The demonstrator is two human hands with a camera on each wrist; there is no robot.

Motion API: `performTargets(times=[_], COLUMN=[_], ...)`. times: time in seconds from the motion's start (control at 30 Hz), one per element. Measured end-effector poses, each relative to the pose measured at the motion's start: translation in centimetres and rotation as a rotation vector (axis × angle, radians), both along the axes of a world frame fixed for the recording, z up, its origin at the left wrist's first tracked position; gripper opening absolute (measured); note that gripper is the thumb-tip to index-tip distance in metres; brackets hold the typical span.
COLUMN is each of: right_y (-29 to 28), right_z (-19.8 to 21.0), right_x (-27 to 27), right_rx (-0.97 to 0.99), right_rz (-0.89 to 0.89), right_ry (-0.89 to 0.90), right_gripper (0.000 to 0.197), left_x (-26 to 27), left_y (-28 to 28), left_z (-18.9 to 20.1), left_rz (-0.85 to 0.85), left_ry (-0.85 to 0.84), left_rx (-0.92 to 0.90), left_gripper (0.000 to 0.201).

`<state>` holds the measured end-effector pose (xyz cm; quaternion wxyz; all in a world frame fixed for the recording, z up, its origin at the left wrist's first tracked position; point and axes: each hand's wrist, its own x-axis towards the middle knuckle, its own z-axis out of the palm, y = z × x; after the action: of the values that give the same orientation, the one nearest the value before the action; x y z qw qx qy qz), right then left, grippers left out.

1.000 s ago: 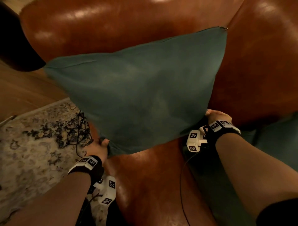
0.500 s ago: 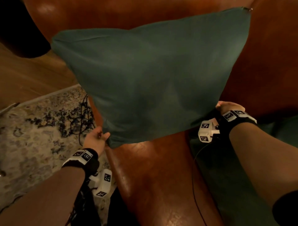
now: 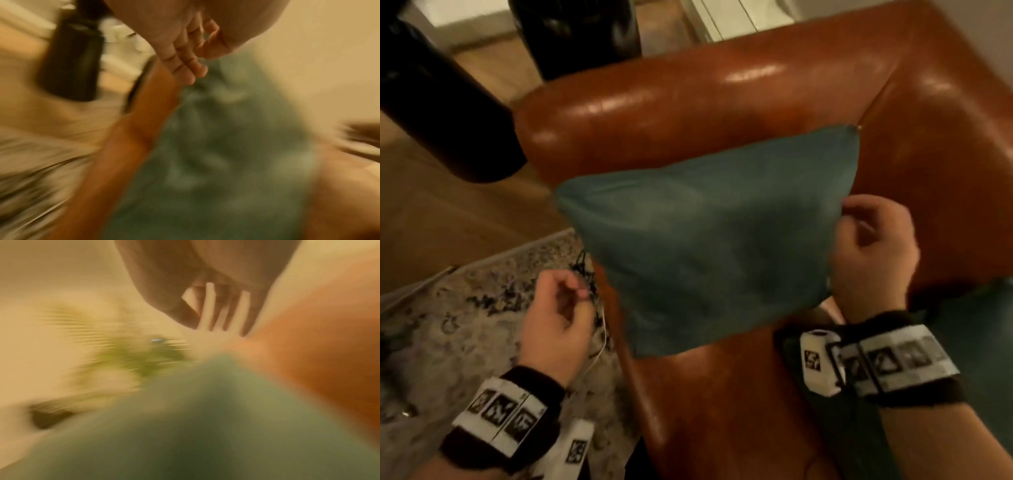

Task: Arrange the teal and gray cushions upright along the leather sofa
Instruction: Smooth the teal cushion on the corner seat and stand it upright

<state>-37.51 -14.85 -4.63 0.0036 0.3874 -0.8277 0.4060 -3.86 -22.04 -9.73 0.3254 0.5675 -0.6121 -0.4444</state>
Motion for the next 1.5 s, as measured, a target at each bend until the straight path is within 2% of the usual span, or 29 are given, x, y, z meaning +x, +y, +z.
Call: performTargets(times=[0.03,0.07,0.13,0.2,0.23,0.3,0.33,0.43,0.5,0.57,0.67,0.77,0.87,0.97,1.03,1.1,1.2,1.27,1.37,1.4,1.5], right_y=[-1.2,-2.5,-5.2,-6.6,-6.9,-7.3,-7.6,-8.4,-8.9,-9.5,-10.0,-10.2,-11.3,-13.9,-15.3,-16.1,-16.5,-16.4,-15.7,-15.4,-14.2], right_z=[1.0,1.1,0.5,-1.2,-2.1,-2.9,-3.1,-2.9,-3.1,-3.1,-2.8,-2.1,-1.2,-0.6,0.2,1.1,1.5,1.4,1.1,1.0,1.1], right_x=[2.2,4.2,8.1,9.7,9.0,5.9,3.9,-0.9,-3.1,-4.5,-5.0,-3.9,-2.4,-0.8,-0.1,0.5,1.4,1.8,0.4,-0.7,-5.4], right_rx=[-0.057,-0.032,0.190,0.474,0.577,0.646,0.653,0.744,0.794,0.836,0.862,0.766,0.605,0.618,0.699,0.652,0.561,0.546,0.603,0.651,0.813], right_rz=[0.199,0.388,0.677,0.814,0.853,0.884,0.873,0.789,0.688,0.603,0.583,0.579,0.680,0.774,0.781,0.704,0.605,0.627,0.757,0.782,0.656], right_ry=[0.081,0.119,0.191,0.424,0.550,0.683,0.707,0.713,0.656,0.596,0.571,0.539,0.425,0.285,0.283,0.207,0.145,0.169,0.305,0.348,0.370], right_gripper=[0.027,0.032,0.047,0.059,0.061,0.062,0.063,0.067,0.071,0.074,0.076,0.074,0.070,0.058,0.046,0.030,0.016,0.018,0.031,0.036,0.052], left_x=[-1.3,-3.0,-6.7,-9.4,-9.9,-9.2,-8.2,-6.3,-6.2,-6.3,-6.4,-7.1,-8.3,-9.4,-9.9,-9.9,-9.2,-7.9,-4.4,-3.2,-0.6], left_y=[-0.4,-0.8,-1.9,-3.9,-5.3,-7.8,-8.6,-9.3,-8.9,-8.7,-8.9,-9.3,-10.8,-12.1,-12.7,-13.2,-13.2,-12.8,-12.4,-12.4,-12.3], left_z=[2.1,4.0,6.3,6.4,5.6,3.7,2.8,2.0,2.0,2.0,2.2,3.1,4.3,4.5,4.7,4.9,4.8,4.4,3.2,2.8,1.4], left_rz=[-0.061,-0.149,-0.379,-0.556,-0.565,-0.541,-0.539,-0.580,-0.575,-0.547,-0.511,-0.466,-0.379,-0.441,-0.445,-0.404,-0.366,-0.363,-0.394,-0.400,-0.398], left_ry=[0.030,0.038,-0.059,-0.378,-0.585,-0.879,-0.935,-0.952,-0.964,-0.954,-0.922,-0.916,-0.978,-1.026,-0.939,-0.826,-0.774,-0.765,-0.941,-0.969,-0.854], left_rx=[-0.079,-0.171,-0.366,-0.456,-0.472,-0.439,-0.425,-0.431,-0.422,-0.436,-0.411,-0.335,-0.326,-0.366,-0.264,-0.140,-0.163,-0.212,-0.364,-0.360,-0.263], left_gripper=[0.030,0.028,0.033,0.050,0.054,0.057,0.057,0.059,0.059,0.061,0.065,0.072,0.071,0.053,0.035,0.025,0.025,0.030,0.042,0.045,0.042])
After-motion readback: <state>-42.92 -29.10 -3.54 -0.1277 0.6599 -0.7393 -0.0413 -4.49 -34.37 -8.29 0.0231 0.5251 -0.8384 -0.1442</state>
